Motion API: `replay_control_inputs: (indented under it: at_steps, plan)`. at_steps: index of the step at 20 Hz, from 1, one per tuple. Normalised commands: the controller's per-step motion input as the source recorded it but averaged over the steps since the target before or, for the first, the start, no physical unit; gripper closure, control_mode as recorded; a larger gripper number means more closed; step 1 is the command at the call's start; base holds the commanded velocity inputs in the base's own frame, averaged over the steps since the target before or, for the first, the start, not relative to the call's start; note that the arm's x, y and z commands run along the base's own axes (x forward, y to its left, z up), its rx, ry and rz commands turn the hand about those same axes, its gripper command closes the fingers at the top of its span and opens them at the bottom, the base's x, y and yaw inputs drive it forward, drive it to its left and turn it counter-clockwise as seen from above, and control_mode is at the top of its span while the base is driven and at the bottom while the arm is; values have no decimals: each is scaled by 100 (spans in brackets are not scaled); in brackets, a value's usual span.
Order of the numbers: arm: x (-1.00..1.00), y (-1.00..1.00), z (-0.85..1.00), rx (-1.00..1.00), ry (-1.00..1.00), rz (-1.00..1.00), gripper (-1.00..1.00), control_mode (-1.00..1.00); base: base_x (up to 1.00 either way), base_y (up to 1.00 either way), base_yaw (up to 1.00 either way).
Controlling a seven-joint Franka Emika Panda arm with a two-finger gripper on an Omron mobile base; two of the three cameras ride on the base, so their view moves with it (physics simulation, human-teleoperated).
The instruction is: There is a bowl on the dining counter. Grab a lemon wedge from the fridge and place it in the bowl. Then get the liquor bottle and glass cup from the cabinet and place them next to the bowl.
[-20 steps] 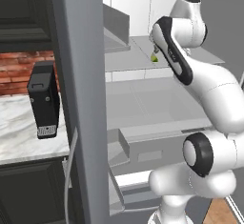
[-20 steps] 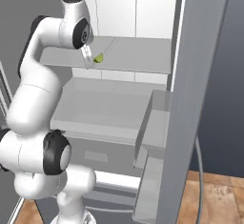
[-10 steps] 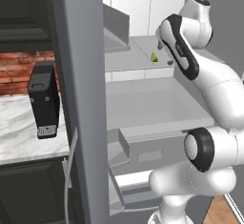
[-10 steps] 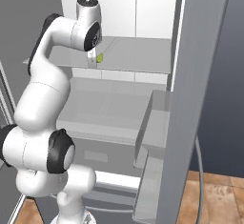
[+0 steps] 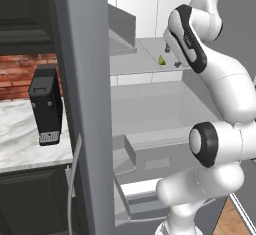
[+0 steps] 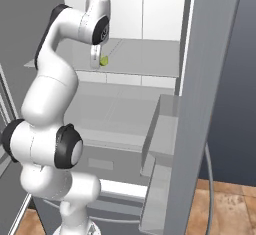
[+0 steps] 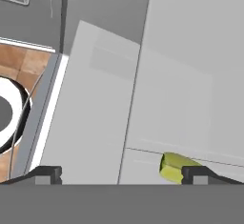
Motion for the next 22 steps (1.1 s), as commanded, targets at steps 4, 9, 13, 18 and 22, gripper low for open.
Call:
replay_control_inputs:
  at_steps: [4, 9, 13, 18, 22]
  plan:
    - [0, 0, -1, 9, 11, 0, -100, -100, 0, 0, 0]
    - [0, 0, -10, 9, 6, 0, -100, -100, 0, 0, 0]
    - [0, 0, -24, 7, 2, 0, -100, -100, 0, 0, 0]
    - [0, 0, -14, 9, 0, 0, -100, -100, 0, 0, 0]
    - [9, 0, 0, 9, 0, 0, -100, -100, 0, 0, 0]
